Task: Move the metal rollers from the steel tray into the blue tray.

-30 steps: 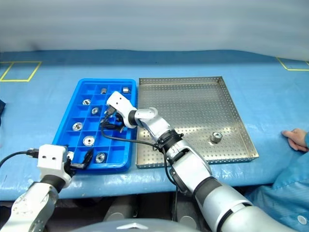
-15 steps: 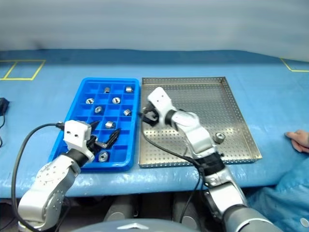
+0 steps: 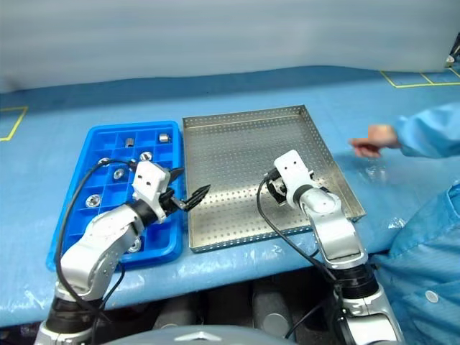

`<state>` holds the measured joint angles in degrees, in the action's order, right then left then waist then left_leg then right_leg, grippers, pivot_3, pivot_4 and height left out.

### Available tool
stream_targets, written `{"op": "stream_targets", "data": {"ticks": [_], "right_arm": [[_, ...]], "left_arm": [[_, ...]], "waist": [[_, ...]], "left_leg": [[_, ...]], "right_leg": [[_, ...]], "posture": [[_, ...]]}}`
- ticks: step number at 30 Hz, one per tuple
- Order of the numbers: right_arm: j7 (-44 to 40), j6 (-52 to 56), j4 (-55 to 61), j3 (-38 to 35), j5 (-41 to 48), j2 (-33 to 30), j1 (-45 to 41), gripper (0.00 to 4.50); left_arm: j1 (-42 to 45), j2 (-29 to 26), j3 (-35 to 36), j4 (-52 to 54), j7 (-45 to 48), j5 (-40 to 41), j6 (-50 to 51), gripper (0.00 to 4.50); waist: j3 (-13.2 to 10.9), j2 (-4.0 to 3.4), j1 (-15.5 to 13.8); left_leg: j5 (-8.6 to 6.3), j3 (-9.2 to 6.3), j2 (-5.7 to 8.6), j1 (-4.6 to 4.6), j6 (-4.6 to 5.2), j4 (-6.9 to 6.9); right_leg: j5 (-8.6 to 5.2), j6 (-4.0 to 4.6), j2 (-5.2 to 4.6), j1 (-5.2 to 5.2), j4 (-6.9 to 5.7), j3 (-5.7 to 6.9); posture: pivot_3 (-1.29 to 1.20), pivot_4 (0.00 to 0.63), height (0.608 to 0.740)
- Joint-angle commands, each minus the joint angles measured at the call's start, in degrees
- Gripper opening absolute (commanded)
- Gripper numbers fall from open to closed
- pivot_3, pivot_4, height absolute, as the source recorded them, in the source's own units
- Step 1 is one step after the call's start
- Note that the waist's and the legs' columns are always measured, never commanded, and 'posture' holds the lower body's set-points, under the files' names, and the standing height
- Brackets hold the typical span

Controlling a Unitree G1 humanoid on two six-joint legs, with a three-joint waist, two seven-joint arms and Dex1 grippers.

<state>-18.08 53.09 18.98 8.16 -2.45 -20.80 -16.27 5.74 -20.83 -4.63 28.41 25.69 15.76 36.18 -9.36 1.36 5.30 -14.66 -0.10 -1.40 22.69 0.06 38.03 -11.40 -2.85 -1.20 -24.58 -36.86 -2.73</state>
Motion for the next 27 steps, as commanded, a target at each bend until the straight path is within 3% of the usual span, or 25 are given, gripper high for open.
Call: {"op": "stream_targets", "data": {"ticks": [1,17,27], "right_arm": [[2.1,0.4,3.6,-1.0,-1.6,-0.9,0.6,4.06],[5.4,7.4,2.4,-3.1,-2.4,-0.1,3.1,4.06],[5.5,5.9,1.8,-3.2,-1.5,2.0,2.7,4.06]], "left_arm": [[0.7,-0.8,-0.8,0.1,0.9,-0.3,-1.3,4.50],[0.0,-1.0,-1.3,-0.6,0.5,-0.4,-1.5,4.50],[-0.4,-1.3,-1.0,-0.7,0.2,-0.6,-1.3,4.50]], "waist": [[0.0,0.00,0.2],[0.0,0.00,1.0],[0.0,0.01,1.6]], "left_leg": [[0.00,0.02,0.00,0.00,0.01,0.00],[-0.01,0.01,0.00,-0.01,0.01,0.01],[-0.01,0.02,0.00,-0.02,0.02,0.01]], "right_leg": [[0.01,-0.03,0.00,0.00,0.00,-0.02],[0.01,-0.05,0.01,-0.01,-0.01,-0.03],[0.03,-0.08,0.01,0.00,-0.01,-0.04]], "posture": [[-0.16,0.150,0.740],[-0.16,0.150,0.740],[-0.15,0.150,0.740]]}}
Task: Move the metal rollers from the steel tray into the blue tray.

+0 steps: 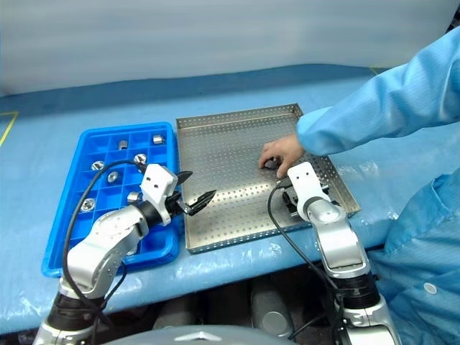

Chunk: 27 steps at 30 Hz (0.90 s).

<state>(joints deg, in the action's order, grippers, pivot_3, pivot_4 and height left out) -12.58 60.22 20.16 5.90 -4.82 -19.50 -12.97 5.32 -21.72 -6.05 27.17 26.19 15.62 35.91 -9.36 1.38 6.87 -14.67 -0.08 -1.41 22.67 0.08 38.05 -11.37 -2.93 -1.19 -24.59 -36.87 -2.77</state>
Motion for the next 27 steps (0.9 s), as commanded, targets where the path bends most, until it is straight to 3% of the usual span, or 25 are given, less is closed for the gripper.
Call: {"op": "stream_targets", "data": {"ticks": [1,18,27], "right_arm": [[-0.2,-1.4,0.7,-0.8,1.1,0.9,-0.7,4.06],[-4.7,-4.4,4.9,-0.6,8.0,3.2,-1.8,4.06],[-10.1,1.6,10.1,2.5,17.4,5.7,-2.1,4.06]], "left_arm": [[0.0,-0.4,0.5,0.6,-0.3,-0.5,-1.0,4.50],[-2.8,-3.6,5.9,2.0,-1.4,-0.7,-0.1,4.50],[-2.7,-3.7,6.4,2.4,-1.6,-0.7,0.1,4.50]], "waist": [[0.0,0.00,0.1],[0.0,0.00,0.1],[0.0,0.00,0.0]], "left_leg": [[0.00,0.00,0.00,0.00,0.00,0.00],[0.00,-0.02,-0.02,0.00,0.00,-0.02],[0.00,-0.04,-0.03,-0.01,0.00,-0.01]], "right_leg": [[0.01,-0.01,0.00,0.00,0.00,0.00],[0.02,-0.04,0.01,-0.02,-0.02,0.00],[0.03,-0.04,0.01,-0.01,-0.03,0.02]], "posture": [[-0.15,0.150,0.740],[-0.13,0.150,0.740],[-0.13,0.150,0.740]]}}
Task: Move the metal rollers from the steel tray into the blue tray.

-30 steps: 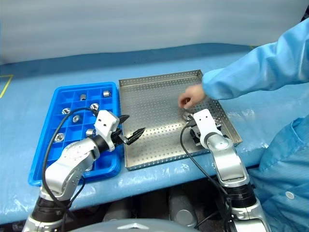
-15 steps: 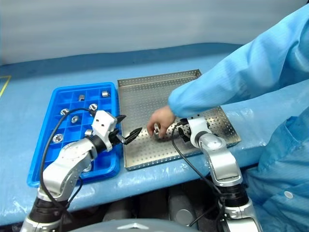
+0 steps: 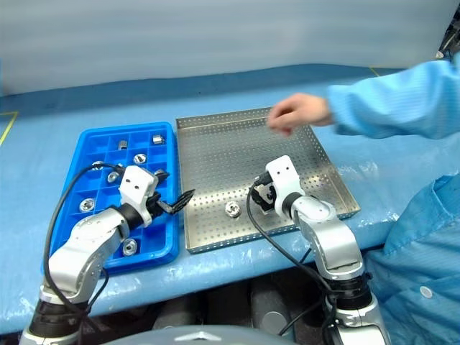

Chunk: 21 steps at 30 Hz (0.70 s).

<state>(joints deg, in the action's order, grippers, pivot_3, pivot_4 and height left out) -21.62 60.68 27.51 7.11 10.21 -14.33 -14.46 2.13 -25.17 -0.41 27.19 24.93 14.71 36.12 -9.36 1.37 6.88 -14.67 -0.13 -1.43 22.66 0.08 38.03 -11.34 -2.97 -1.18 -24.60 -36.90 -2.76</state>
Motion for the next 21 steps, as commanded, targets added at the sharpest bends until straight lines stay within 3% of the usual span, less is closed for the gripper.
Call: {"op": "stream_targets", "data": {"ticks": [1,14,17,21], "right_arm": [[-0.9,1.0,2.3,2.1,2.4,0.6,-0.4,4.06],[0.1,-0.8,-5.5,7.7,3.3,2.5,0.2,4.06],[0.5,-1.0,-6.2,7.7,3.5,2.6,0.0,3.47],[0.8,-2.5,-5.6,7.5,3.3,2.2,-0.8,2.18]], "left_arm": [[0.5,-0.2,0.7,2.4,-0.4,0.2,-0.1,4.50],[-0.2,-0.5,1.2,3.2,-1.2,0.3,0.4,4.50],[-0.4,-0.7,1.6,3.5,-1.5,0.2,0.6,4.50],[-1.1,-1.0,2.3,4.0,-1.6,0.4,0.9,4.50]], "waist": [[0.0,0.00,0.0],[0.0,0.00,-0.2],[0.0,0.01,-0.3],[0.0,0.01,-0.3]], "left_leg": [[0.00,0.00,0.00,0.00,0.00,0.00],[0.00,0.00,0.00,0.00,0.00,0.01],[0.00,-0.01,0.01,0.00,0.00,0.01],[0.00,0.00,0.00,0.00,0.00,0.00]], "right_leg": [[0.00,0.00,0.00,0.00,0.00,0.00],[-0.01,0.02,-0.01,0.00,0.00,0.01],[0.00,0.01,-0.01,0.01,0.00,0.01],[0.00,0.00,-0.01,-0.01,0.00,0.02]], "posture": [[-0.13,0.150,0.740],[-0.10,0.150,0.740],[-0.10,0.150,0.740],[-0.09,0.150,0.740]]}}
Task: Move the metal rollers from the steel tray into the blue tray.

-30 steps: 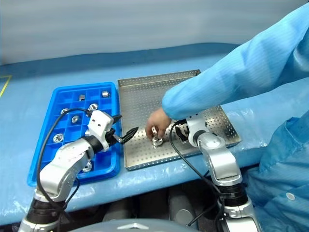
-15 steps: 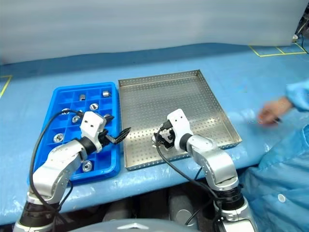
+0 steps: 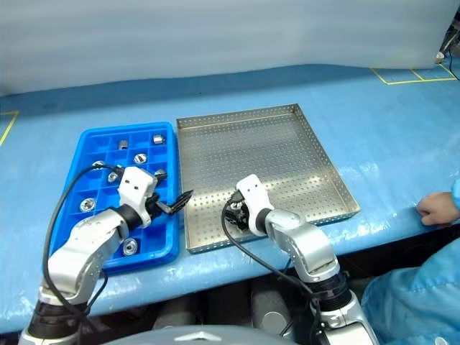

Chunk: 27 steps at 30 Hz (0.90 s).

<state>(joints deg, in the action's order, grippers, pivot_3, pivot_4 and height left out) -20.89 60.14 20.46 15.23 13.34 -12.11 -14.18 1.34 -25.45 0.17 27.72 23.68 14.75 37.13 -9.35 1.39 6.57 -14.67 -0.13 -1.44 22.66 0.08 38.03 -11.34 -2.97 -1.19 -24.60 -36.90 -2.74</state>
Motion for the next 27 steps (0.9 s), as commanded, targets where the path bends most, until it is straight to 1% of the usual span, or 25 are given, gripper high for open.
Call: {"op": "stream_targets", "data": {"ticks": [1,2,7,10,13,15,17,20,21,24,27], "right_arm": [[0.0,-2.1,1.6,-0.6,0.2,-0.2,-1.1,1.85],[-0.2,-2.4,1.7,-0.2,0.2,-0.5,-1.2,1.70],[0.1,-4.1,2.6,0.5,0.0,0.1,-3.1,1.70],[-2.4,-5.9,3.5,1.5,2.0,1.8,-6.1,1.70],[-3.9,-7.6,2.5,2.8,2.8,3.7,-9.1,1.70],[-3.8,-9.2,-0.3,3.5,3.5,7.8,-12.1,1.70],[-4.7,-11.5,-3.5,6.3,3.2,11.3,-15.0,1.70],[-6.4,-14.6,-8.4,10.4,2.1,14.3,-17.4,1.70],[-6.5,-15.7,-10.1,11.4,1.4,14.9,-18.0,1.70],[-6.6,-17.7,-13.7,12.4,0.4,16.2,-18.7,1.70],[-7.2,-17.5,-14.1,12.4,1.0,16.7,-18.4,1.70]], "left_arm": [[-0.5,-0.7,1.9,3.6,-0.4,0.3,0.0,4.50],[-0.6,-0.7,2.1,3.7,-0.6,0.2,0.1,4.50],[-2.4,-1.4,4.5,6.2,-1.3,0.7,1.8,4.50],[-5.1,-3.0,9.7,10.4,-1.8,2.4,5.9,4.50],[-7.3,-4.3,14.6,12.4,-2.5,2.7,8.1,4.50],[-9.0,-5.4,17.9,12.5,-2.9,1.7,7.8,4.50],[-10.5,-6.0,20.3,12.4,-3.3,1.1,7.4,4.50],[-11.2,-5.1,21.6,12.6,-4.6,1.2,8.2,4.50],[-11.6,-4.8,21.4,12.9,-4.9,1.3,8.2,4.50],[-12.6,-3.4,20.3,14.1,-5.9,1.3,7.9,4.50],[-13.3,-2.1,19.5,14.8,-6.8,1.4,8.2,4.50]], "waist": [[0.0,0.00,-0.1],[0.0,0.00,-0.2],[0.0,0.00,-0.7],[0.0,0.02,-0.6],[0.0,0.02,-0.8],[0.0,0.02,-1.3],[0.0,0.03,-1.5],[0.0,0.06,-2.5],[0.0,0.08,-3.0],[0.1,0.17,-4.3],[0.1,0.24,-5.4]], "left_leg": [[0.00,0.00,0.00,0.00,0.00,0.00],[0.00,-0.01,0.00,0.00,0.00,0.00],[0.00,0.00,0.00,0.00,0.00,0.00],[0.00,-0.04,-0.05,0.00,0.00,-0.01],[0.00,-0.11,-0.10,-0.03,0.00,-0.03],[0.00,-0.13,-0.12,-0.04,0.00,-0.04],[0.00,-0.13,-0.14,-0.05,0.00,-0.07],[0.00,-0.16,-0.14,-0.03,-0.01,-0.08],[0.00,-0.18,-0.14,-0.02,-0.01,-0.08],[0.00,-0.18,-0.13,0.03,-0.01,-0.09],[-0.01,-0.18,-0.10,0.04,0.00,-0.06]], "right_leg": [[0.00,0.00,0.00,0.00,0.00,0.00],[0.00,0.00,0.00,0.00,0.00,0.01],[0.00,0.00,0.00,0.00,0.00,0.01],[0.00,0.00,0.03,-0.05,-0.01,-0.03],[0.01,0.00,0.07,-0.05,-0.05,0.04],[0.00,0.01,0.09,-0.03,-0.06,0.11],[0.00,0.04,0.11,-0.05,-0.09,0.10],[0.03,0.09,0.08,-0.05,-0.05,0.13],[0.14,0.26,0.06,-0.05,-0.04,0.15],[0.15,0.29,-0.15,-0.02,0.00,0.23],[0.11,0.38,-0.26,0.00,0.07,0.21]], "posture": [[-0.09,0.150,0.740],[-0.09,0.150,0.740],[-0.07,0.150,0.740],[-0.05,0.150,0.740],[-0.03,0.150,0.740],[-0.03,0.150,0.740],[0.00,0.150,0.740],[0.04,0.150,0.740],[0.05,0.150,0.740],[0.08,0.150,0.740],[0.09,0.150,0.740]]}}
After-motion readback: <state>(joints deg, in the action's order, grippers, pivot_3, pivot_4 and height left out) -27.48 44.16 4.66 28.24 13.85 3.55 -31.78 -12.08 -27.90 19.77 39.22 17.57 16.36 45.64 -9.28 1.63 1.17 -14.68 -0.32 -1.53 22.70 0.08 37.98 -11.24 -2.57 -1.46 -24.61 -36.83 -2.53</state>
